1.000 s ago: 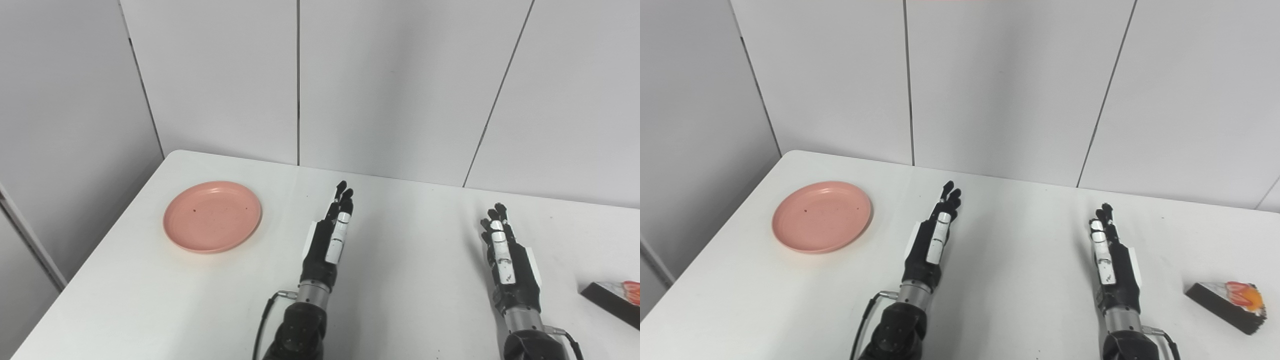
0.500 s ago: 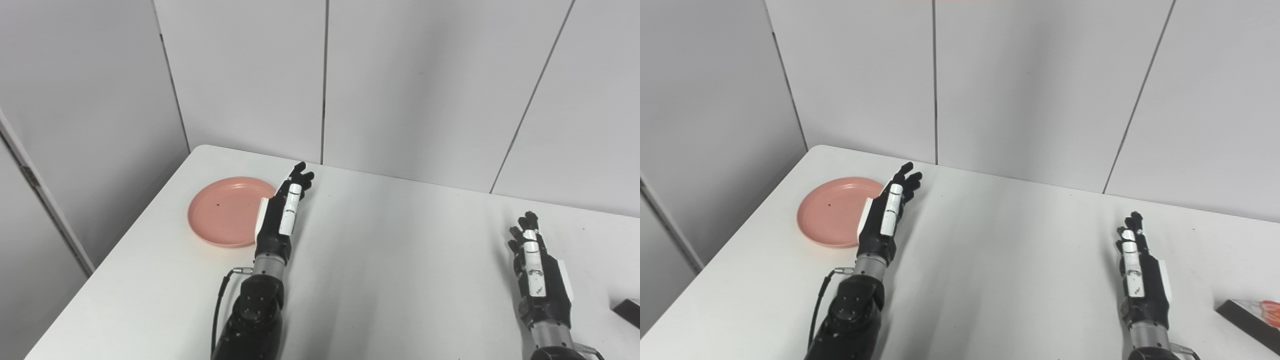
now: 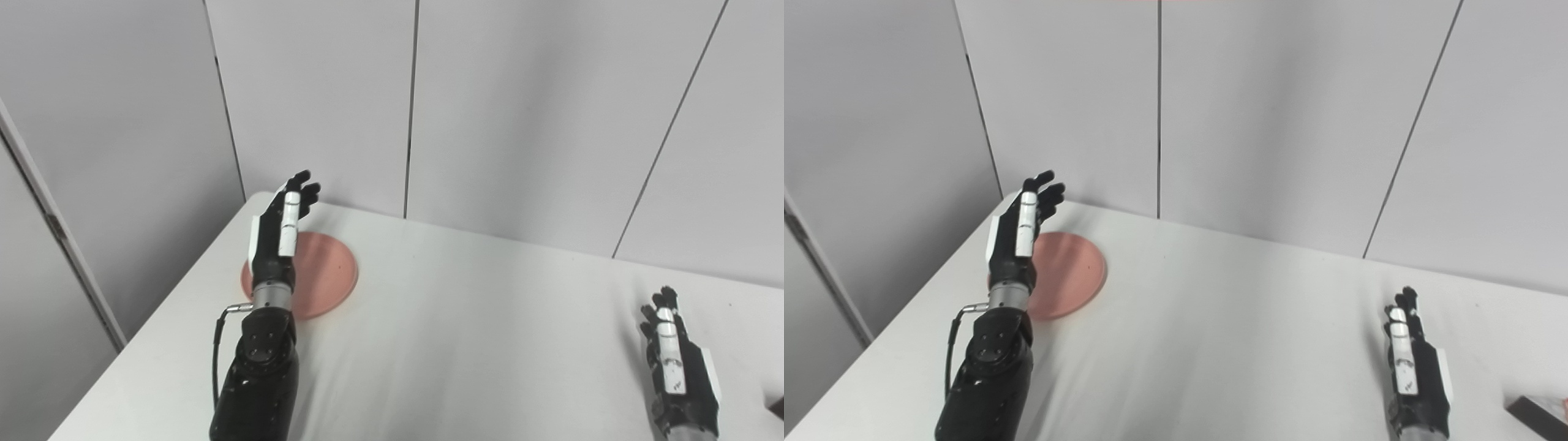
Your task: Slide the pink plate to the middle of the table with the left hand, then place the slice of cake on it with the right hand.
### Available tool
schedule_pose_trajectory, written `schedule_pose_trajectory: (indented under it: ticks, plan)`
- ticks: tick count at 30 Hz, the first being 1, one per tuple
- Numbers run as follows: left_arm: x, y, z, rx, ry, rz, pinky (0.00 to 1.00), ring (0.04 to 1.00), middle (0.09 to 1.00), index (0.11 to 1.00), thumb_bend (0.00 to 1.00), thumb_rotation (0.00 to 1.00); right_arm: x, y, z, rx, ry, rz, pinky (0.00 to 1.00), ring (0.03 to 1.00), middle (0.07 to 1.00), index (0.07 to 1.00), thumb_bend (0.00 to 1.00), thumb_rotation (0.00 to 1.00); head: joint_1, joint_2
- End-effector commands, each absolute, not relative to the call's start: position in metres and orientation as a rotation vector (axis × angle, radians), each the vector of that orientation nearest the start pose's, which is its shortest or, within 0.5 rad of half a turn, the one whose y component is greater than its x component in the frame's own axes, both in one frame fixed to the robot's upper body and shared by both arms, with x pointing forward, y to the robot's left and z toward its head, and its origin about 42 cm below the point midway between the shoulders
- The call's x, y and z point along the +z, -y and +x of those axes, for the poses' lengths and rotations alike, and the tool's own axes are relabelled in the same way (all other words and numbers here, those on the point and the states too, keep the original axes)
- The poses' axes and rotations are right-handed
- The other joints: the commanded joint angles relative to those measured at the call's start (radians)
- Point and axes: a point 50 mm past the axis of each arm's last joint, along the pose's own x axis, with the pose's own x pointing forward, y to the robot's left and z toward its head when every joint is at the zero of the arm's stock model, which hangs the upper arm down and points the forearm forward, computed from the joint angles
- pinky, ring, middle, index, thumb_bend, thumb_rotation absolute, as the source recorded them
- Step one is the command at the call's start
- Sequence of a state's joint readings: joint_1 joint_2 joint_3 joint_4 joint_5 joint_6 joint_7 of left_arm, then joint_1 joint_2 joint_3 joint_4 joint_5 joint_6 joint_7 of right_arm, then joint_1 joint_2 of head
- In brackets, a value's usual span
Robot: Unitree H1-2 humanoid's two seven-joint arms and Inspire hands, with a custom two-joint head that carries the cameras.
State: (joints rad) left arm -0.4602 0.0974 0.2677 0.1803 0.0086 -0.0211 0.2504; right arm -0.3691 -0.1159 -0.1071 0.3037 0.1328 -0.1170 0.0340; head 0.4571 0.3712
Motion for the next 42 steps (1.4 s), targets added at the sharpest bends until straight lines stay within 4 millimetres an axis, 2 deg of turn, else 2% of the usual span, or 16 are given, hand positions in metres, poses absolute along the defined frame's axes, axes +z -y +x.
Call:
schedule_pose_trajectory:
  ticks: [1,10,13,19,30,36,39,42]
  plan:
    - [0.236,-0.309,0.422,0.468,0.386,0.017,0.81,0.768,0.737,0.736,0.74,1.0,0.162,0.25,0.409,0.004,0.247,0.046,1.0,0.975,0.993,1.0,0.49,0.89,-0.001,0.0]
    - [0.233,-0.356,0.421,0.567,0.375,0.024,0.79,0.763,0.743,0.748,0.75,1.0,0.164,0.25,0.407,0.004,0.251,0.019,1.0,0.978,0.997,1.0,0.49,0.91,0.005,0.0]
    - [0.226,-0.371,0.42,0.599,0.372,0.015,0.79,0.768,0.749,0.748,0.76,1.0,0.162,0.252,0.409,0.006,0.271,0.03,1.0,0.979,0.999,1.0,0.45,0.88,0.007,-0.001]
    - [0.209,-0.387,0.419,0.644,0.327,0.014,0.79,0.767,0.75,0.736,0.8,1.0,0.161,0.252,0.41,0.003,0.273,0.031,1.0,0.978,0.994,1.0,0.42,0.84,0.007,-0.003]
    - [0.176,-0.392,0.427,0.652,0.216,0.01,0.85,0.796,0.768,0.761,0.77,1.0,0.162,0.253,0.409,0.002,0.282,0.03,1.0,0.972,0.992,1.0,0.41,0.85,0.01,-0.003]
    - [0.167,-0.383,0.438,0.633,0.183,0.017,0.83,0.797,0.774,0.769,0.77,0.99,0.164,0.251,0.408,-0.005,0.287,0.034,1.0,0.964,0.986,1.0,0.41,0.84,0.007,-0.002]
    - [0.162,-0.372,0.445,0.596,0.161,-0.009,0.81,0.789,0.766,0.763,0.78,0.97,0.165,0.25,0.408,-0.003,0.285,0.027,1.0,0.962,0.987,1.0,0.42,0.85,0.007,-0.002]
    - [0.159,-0.361,0.449,0.553,0.157,-0.009,0.81,0.796,0.773,0.772,0.77,0.99,0.166,0.25,0.408,-0.001,0.283,0.033,1.0,0.97,0.988,1.0,0.42,0.85,0.007,-0.002]
